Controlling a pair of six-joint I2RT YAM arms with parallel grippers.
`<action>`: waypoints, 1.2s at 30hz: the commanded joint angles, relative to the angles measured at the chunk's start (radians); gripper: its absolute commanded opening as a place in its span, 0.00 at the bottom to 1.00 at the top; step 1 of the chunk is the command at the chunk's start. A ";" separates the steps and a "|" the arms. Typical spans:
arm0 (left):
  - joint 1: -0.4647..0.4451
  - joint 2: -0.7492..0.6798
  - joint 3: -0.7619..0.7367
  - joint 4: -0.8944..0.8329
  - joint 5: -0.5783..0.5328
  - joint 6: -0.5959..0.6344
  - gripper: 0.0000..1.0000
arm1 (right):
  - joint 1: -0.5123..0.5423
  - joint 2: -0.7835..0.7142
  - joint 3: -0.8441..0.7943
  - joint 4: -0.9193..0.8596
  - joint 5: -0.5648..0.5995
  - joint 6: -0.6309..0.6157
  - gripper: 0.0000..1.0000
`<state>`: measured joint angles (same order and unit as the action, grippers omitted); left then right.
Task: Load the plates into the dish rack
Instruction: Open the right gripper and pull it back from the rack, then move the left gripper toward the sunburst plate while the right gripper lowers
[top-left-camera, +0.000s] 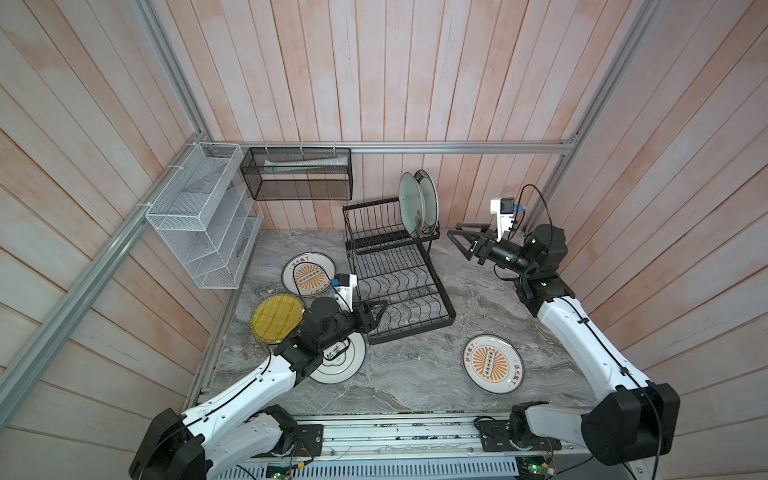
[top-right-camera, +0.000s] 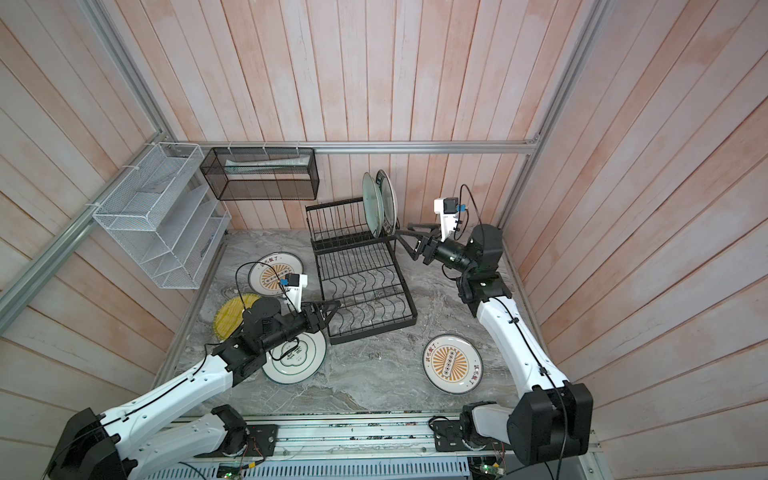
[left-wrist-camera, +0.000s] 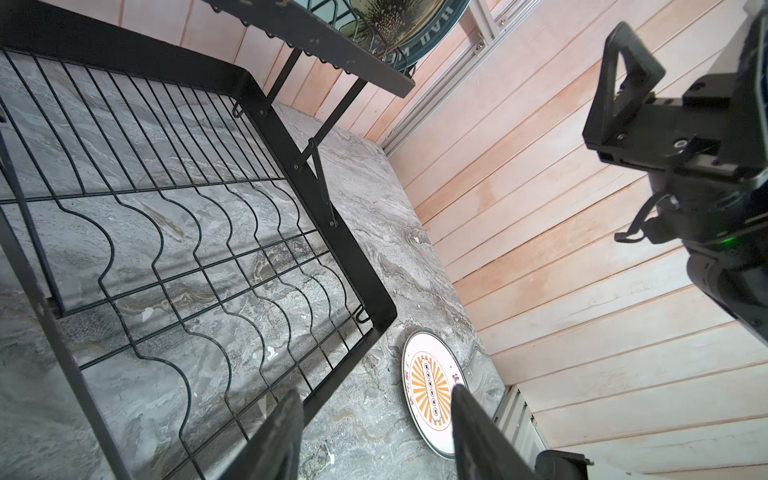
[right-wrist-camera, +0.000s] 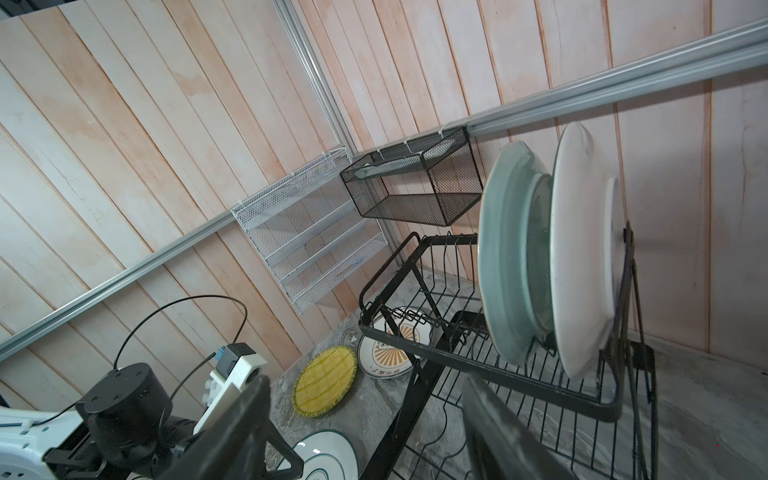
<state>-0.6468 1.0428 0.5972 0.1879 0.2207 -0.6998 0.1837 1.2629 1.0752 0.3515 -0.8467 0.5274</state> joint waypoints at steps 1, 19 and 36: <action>-0.007 0.025 0.027 0.027 0.020 0.010 0.58 | 0.001 -0.038 -0.047 0.022 0.014 0.016 0.73; -0.089 0.175 0.062 0.104 0.032 -0.020 0.58 | 0.001 -0.194 -0.381 -0.105 0.254 -0.037 0.73; -0.152 0.329 0.082 0.184 0.088 -0.072 0.57 | -0.048 -0.360 -0.625 -0.204 0.386 -0.021 0.73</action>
<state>-0.7765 1.3567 0.6472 0.3344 0.2840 -0.7551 0.1608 0.9253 0.4568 0.1886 -0.4988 0.5159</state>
